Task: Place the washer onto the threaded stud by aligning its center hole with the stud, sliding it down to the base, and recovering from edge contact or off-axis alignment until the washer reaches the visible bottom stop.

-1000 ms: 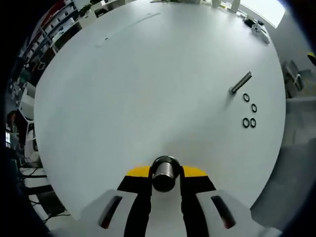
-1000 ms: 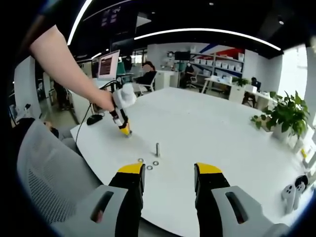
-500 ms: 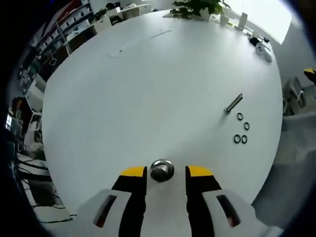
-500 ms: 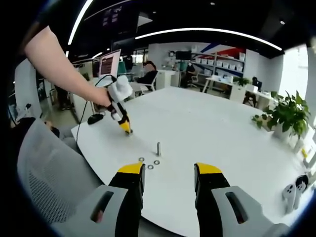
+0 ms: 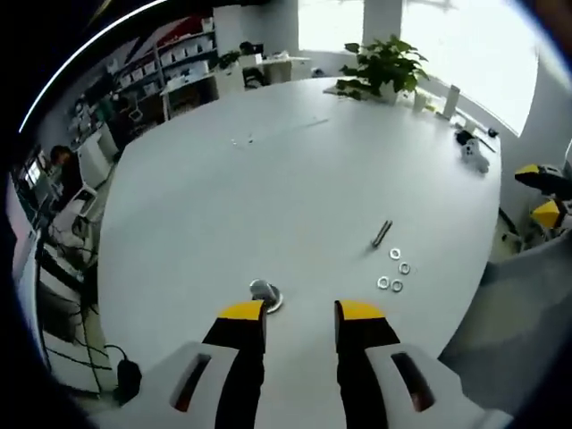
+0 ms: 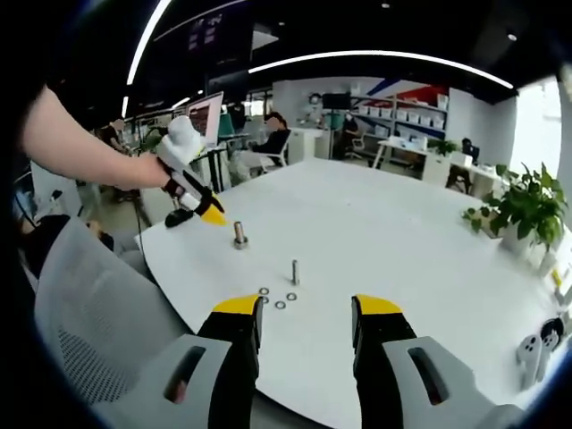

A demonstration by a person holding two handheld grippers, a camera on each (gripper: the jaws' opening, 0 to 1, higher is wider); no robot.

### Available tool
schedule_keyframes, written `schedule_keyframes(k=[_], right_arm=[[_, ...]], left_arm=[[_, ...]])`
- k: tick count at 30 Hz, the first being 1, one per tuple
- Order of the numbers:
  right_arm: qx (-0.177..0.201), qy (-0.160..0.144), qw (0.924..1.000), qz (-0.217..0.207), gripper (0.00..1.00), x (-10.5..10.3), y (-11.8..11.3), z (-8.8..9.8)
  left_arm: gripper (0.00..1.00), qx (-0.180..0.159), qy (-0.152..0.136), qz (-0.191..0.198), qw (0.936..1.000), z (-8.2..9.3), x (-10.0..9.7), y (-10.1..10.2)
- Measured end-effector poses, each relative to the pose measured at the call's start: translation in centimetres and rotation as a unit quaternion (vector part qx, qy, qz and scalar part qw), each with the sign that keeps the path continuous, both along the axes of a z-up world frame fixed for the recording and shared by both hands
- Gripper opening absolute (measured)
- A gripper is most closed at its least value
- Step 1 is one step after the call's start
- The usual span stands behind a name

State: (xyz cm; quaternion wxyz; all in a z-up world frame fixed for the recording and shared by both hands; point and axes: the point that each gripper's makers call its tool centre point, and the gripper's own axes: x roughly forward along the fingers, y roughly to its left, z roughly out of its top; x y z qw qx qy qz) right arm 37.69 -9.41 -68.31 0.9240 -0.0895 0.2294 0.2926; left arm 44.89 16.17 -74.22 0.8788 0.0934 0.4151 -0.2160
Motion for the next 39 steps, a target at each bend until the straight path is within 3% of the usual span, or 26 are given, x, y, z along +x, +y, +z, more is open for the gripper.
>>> schedule_keyframes(k=[3,5,18,24,27,32,37,39], right_arm=[[-0.001,0.001,1.0,0.003,0.42,-0.1,0.1,0.0],[-0.002,0.0,1.0,0.007,0.42,-0.1,0.3,-0.1],[0.004,-0.012,0.9999,0.012,0.42,-0.3,0.7,0.6],[0.011,-0.003,0.9999,-0.002,0.42,0.0,0.2,0.3],[0.002,0.002,1.0,-0.005,0.42,0.0,0.1,0.0],[-0.017,0.004,0.9998,-0.01,0.42,0.0,-0.1,-0.6],[-0.024,0.009,0.9995,-0.021,0.42,0.2,-0.5,-0.8],[-0.025,0.017,0.9992,-0.027,0.43,0.2,-0.6,-1.2]], left_arm=[[0.29,-0.023,-0.019,0.008,0.9995,1.2,-1.2,-0.5],[0.29,-0.036,-0.017,0.007,0.9992,1.6,-2.3,-0.8],[0.3,-0.061,-0.076,0.011,0.9952,4.8,-6.6,-0.7],[0.31,-0.07,-0.112,-0.002,0.9913,5.2,-7.3,-0.6],[0.31,-0.081,-0.102,-0.013,0.9915,4.7,-8.2,-1.1],[0.31,-0.099,-0.112,-0.02,0.9886,4.5,-8.9,-1.7],[0.31,-0.094,-0.169,-0.031,0.9807,6.4,-8.7,-2.0],[0.3,-0.086,-0.174,-0.042,0.9801,6.4,-9.0,-2.1]])
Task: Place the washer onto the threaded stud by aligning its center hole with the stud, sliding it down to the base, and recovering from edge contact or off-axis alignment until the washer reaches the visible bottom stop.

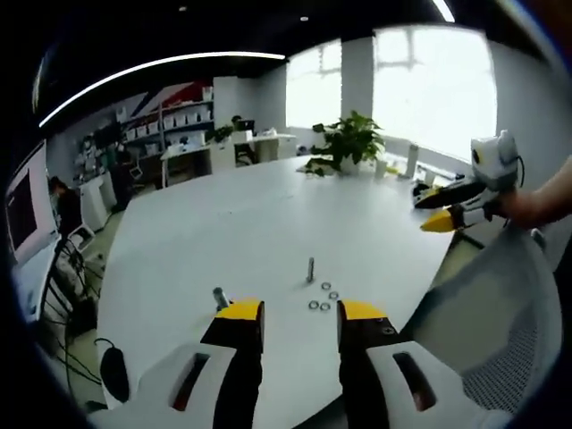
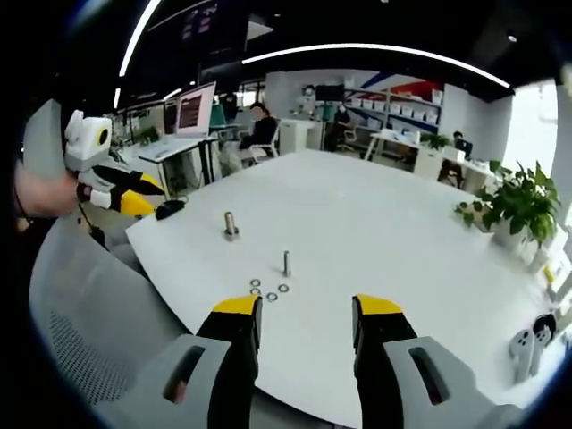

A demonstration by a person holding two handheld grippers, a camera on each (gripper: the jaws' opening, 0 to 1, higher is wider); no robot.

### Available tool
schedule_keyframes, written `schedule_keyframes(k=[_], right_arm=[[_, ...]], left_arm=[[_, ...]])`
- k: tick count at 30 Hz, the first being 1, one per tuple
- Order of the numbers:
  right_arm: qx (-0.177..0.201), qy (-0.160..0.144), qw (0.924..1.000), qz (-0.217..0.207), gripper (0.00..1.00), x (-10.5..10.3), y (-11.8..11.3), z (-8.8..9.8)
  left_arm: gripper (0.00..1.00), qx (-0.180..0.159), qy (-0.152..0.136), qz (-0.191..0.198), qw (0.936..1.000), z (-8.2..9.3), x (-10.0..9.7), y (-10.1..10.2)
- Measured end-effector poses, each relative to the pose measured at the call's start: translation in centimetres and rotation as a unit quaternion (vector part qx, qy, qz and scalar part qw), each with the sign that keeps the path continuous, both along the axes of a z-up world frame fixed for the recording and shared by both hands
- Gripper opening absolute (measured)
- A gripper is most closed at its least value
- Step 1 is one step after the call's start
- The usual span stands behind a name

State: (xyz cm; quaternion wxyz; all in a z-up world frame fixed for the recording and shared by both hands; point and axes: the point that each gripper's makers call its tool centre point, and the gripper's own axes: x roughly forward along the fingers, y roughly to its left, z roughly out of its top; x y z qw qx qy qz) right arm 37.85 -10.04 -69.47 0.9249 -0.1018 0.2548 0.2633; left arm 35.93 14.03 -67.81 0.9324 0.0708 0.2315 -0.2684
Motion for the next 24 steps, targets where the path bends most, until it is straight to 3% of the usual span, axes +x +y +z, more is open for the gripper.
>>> schedule_keyframes(k=[10,13,19,21,24], right_arm=[[-0.031,0.011,0.9994,-0.011,0.46,-0.1,-0.5,-1.0],[-0.033,0.011,0.9993,-0.012,0.46,-0.1,-0.3,-0.9],[-0.066,0.023,0.9975,-0.014,0.46,-0.3,-0.8,-1.9],[-0.07,0.033,0.9969,-0.009,0.46,-0.3,-0.6,-2.3],[-0.074,0.031,0.9967,-0.002,0.46,-0.3,-0.4,-2.3]], left_arm=[[0.29,-0.03,0.004,-0.017,0.9994,0.2,-0.6,-0.6],[0.32,-0.054,-0.002,-0.023,0.9983,0.8,-0.6,-1.0],[0.34,-0.064,0.001,-0.027,0.9976,0.9,-0.7,-1.2],[0.34,-0.082,-0.03,-0.025,0.9959,2.4,-0.2,-1.1],[0.35,-0.088,-0.023,-0.023,0.9956,2.3,-0.2,-1.0]])
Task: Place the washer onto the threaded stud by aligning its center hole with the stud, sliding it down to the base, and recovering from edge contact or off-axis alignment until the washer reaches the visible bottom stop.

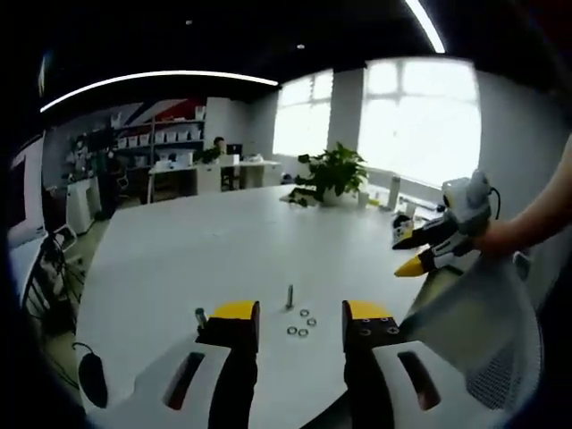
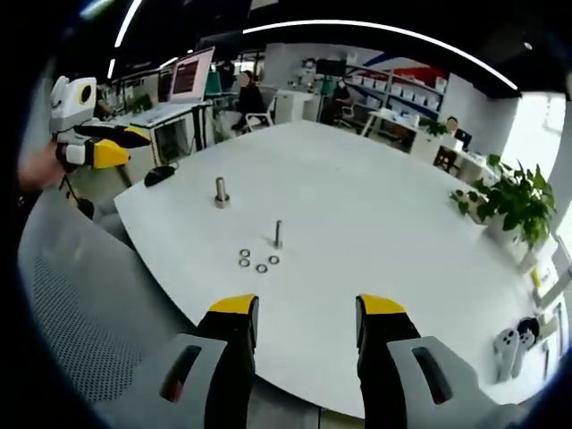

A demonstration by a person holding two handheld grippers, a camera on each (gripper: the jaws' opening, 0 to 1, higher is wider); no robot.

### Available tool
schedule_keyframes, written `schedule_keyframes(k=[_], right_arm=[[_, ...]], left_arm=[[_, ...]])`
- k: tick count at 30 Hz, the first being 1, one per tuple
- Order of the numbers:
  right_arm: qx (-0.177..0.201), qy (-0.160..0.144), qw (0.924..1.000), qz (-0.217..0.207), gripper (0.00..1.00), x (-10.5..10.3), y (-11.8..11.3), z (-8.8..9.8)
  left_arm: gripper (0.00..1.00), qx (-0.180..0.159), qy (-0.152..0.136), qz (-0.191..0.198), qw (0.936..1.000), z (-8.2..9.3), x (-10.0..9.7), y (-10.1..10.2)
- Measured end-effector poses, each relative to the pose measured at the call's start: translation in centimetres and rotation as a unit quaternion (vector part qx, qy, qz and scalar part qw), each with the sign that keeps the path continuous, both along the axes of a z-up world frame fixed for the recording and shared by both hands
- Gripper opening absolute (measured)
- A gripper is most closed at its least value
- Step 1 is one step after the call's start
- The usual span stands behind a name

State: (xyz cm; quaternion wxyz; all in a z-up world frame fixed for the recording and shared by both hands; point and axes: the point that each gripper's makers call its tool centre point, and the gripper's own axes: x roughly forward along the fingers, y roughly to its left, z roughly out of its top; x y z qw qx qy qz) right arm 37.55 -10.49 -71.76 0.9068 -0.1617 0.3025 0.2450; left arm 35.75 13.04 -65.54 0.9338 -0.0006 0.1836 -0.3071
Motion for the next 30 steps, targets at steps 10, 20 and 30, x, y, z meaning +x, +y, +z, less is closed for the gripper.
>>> schedule_keyframes(k=[10,20,30], right_arm=[[0.01,0.028,0.9996,0.001,0.46,0.3,0.3,-0.4],[0.036,0.065,0.9972,-0.013,0.46,1.6,1.9,-1.8],[0.022,0.102,0.9941,0.029,0.39,3.5,6.2,-5.5]], left_arm=[[0.35,0.006,0.018,0.016,0.9997,-0.8,0.3,0.8],[0.35,0.006,0.024,0.011,0.9996,-1.2,0.2,0.6],[0.34,0.004,0.031,0.003,0.9995,-1.4,0.0,0.4]])
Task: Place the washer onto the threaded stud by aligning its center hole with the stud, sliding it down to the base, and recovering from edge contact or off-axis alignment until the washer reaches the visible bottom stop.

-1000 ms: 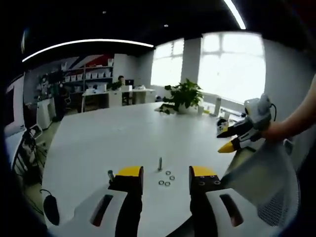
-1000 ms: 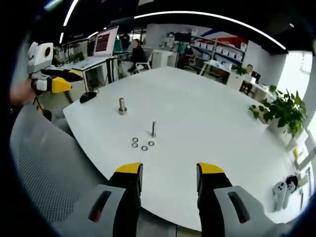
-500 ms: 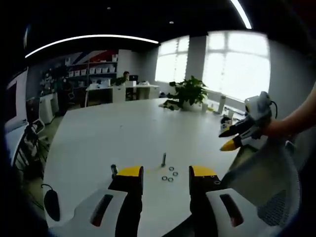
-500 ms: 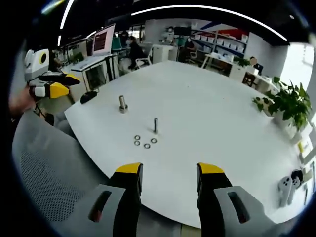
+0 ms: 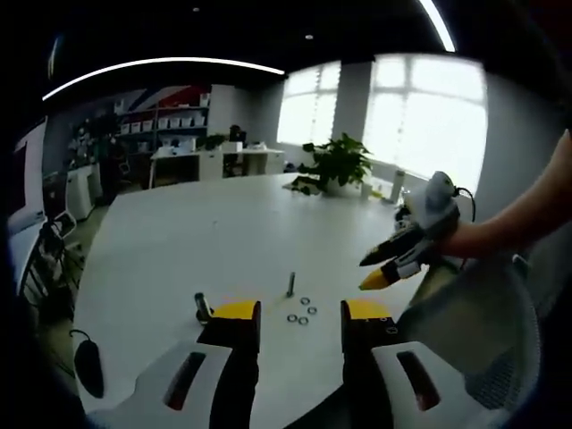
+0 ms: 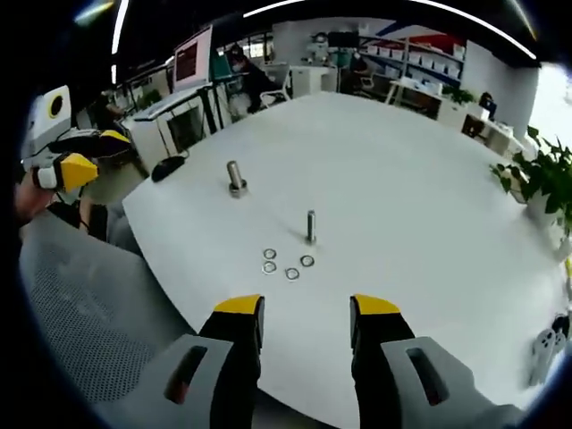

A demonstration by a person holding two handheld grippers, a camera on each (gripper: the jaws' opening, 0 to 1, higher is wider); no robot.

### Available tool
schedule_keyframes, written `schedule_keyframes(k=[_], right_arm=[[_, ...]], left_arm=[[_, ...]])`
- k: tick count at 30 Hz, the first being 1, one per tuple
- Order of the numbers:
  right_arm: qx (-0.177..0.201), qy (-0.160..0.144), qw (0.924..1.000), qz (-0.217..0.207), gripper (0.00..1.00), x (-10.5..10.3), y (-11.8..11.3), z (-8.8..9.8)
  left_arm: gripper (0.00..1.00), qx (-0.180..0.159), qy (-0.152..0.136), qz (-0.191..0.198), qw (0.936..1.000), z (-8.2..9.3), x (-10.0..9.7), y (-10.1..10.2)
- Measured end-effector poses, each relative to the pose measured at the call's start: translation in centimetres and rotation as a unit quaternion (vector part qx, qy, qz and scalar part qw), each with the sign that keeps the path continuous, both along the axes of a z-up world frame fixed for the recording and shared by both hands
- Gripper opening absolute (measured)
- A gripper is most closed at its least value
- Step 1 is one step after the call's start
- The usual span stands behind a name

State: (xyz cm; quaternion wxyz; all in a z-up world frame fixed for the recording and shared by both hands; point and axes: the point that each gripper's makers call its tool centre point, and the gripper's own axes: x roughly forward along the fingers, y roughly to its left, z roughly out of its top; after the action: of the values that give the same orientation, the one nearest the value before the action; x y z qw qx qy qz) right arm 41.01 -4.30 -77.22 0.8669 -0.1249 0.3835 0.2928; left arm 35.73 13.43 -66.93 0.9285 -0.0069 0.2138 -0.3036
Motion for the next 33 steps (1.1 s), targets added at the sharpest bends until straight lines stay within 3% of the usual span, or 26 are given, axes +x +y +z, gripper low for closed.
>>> schedule_keyframes(k=[7,16,23,33], right_arm=[[0.0,0.027,0.9996,0.005,0.39,1.3,1.6,-2.5],[-0.046,0.058,0.9959,0.052,0.34,2.1,3.0,-5.8],[-0.043,0.079,0.9944,0.056,0.32,2.3,3.8,-6.8],[-0.076,0.1,0.9887,0.081,0.28,2.8,3.8,-8.1]], left_arm=[[0.33,0.005,0.004,-0.001,1.0,-0.3,-0.1,0.0],[0.33,0.011,0.004,0.012,0.9999,-0.4,0.0,0.6],[0.34,0.014,0.009,0.016,0.9997,-0.7,0.1,0.8],[0.33,0.025,0.014,0.017,0.9994,-1.1,0.1,0.8]])
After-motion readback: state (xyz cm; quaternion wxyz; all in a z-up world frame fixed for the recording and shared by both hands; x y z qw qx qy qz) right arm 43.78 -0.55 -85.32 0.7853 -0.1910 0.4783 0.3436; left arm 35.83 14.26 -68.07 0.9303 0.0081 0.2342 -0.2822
